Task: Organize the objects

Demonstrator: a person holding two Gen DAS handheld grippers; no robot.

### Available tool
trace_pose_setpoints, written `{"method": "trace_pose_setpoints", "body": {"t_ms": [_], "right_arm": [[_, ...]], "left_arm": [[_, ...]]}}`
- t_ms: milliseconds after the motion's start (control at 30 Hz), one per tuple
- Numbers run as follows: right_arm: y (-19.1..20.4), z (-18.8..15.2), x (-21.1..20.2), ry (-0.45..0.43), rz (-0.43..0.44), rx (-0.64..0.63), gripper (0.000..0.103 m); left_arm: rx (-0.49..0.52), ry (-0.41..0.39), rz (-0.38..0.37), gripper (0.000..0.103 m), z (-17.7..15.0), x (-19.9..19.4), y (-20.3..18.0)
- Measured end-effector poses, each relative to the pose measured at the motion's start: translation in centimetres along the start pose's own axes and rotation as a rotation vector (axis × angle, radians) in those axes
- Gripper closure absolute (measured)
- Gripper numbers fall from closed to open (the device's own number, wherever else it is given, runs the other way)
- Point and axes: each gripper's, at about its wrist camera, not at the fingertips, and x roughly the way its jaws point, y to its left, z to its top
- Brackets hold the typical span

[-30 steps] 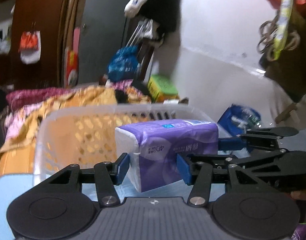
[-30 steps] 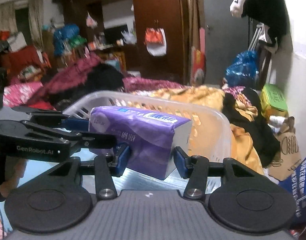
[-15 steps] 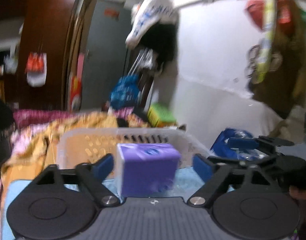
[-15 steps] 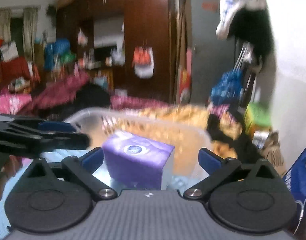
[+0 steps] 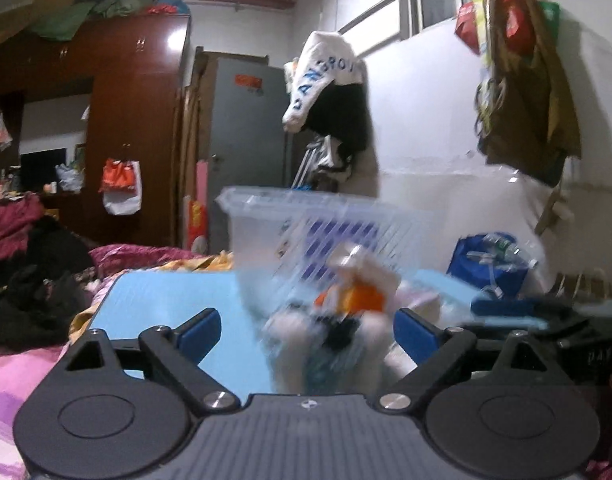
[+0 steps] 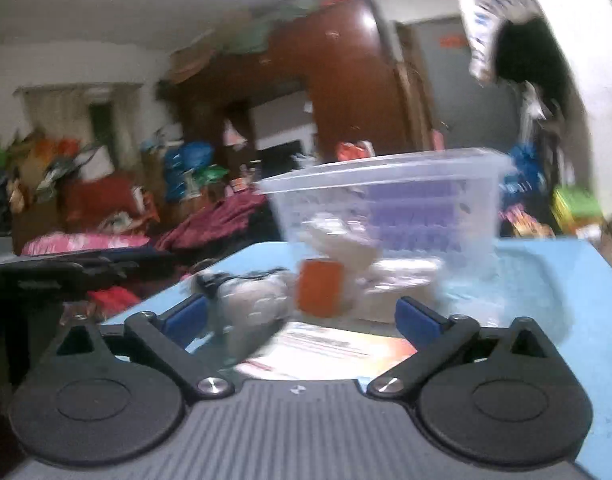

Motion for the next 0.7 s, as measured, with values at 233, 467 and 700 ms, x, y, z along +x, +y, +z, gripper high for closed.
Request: {"method": "trace_pose_setpoints", "body": {"t_ms": [233,467,700], "right_arm": [[2.3,-0.8,4.3,0.121,0.051,-0.058,0.046],[3.9,-0.7,4.7,0.138,0.034,-0.123,0.049],[3.9,-1.5,4.7,0.15,0.023,-0.135,0.082]], "left_arm": [[0.014,0.07,0.005,0.03,-1.6,2.4,1.3],[0.035,0.094,0.004,0.055,-2.1,4.0,0.9],[0.076,0.092,0.0,0.081,-3.0,3.5,0.3]]}}
